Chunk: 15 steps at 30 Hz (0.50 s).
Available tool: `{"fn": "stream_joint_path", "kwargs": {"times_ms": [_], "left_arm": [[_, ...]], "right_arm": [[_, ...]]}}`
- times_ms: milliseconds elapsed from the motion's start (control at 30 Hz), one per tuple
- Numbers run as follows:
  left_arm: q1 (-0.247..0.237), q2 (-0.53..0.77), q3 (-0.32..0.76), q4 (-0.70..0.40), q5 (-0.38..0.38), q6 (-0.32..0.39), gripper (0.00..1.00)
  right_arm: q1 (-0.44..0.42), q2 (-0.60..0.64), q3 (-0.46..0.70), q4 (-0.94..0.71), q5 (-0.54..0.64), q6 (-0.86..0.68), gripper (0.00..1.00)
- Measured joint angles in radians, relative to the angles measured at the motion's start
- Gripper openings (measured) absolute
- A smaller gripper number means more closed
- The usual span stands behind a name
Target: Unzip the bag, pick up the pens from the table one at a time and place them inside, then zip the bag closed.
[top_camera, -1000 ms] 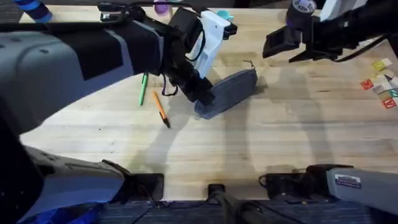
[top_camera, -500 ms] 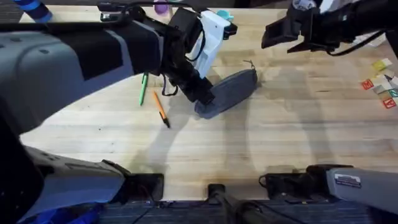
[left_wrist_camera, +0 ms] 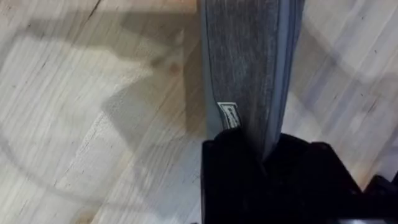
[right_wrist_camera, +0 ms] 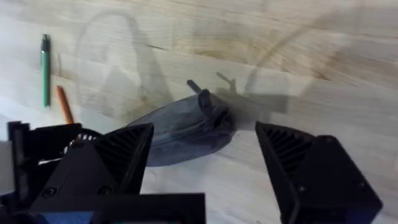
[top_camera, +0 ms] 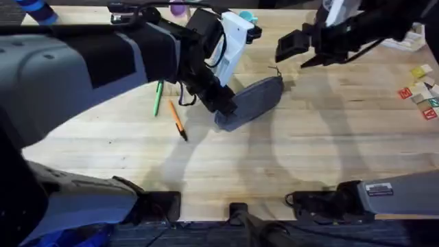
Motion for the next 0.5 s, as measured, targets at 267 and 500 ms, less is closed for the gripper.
{"fn": "stream_joint_path", "kwargs": {"times_ms": [267,500], "left_arm": [[0.0,0.0,0.0,0.0,0.0,0.0,0.041],[0.0,0.0,0.0,0.0,0.0,0.0,0.043]], "right_arm": [[0.04,0.103,0.0,0.047,-0.006,0.0,0.996],[0.083,0.14,0.0,0.107,-0.011,0.0,0.995]]}}
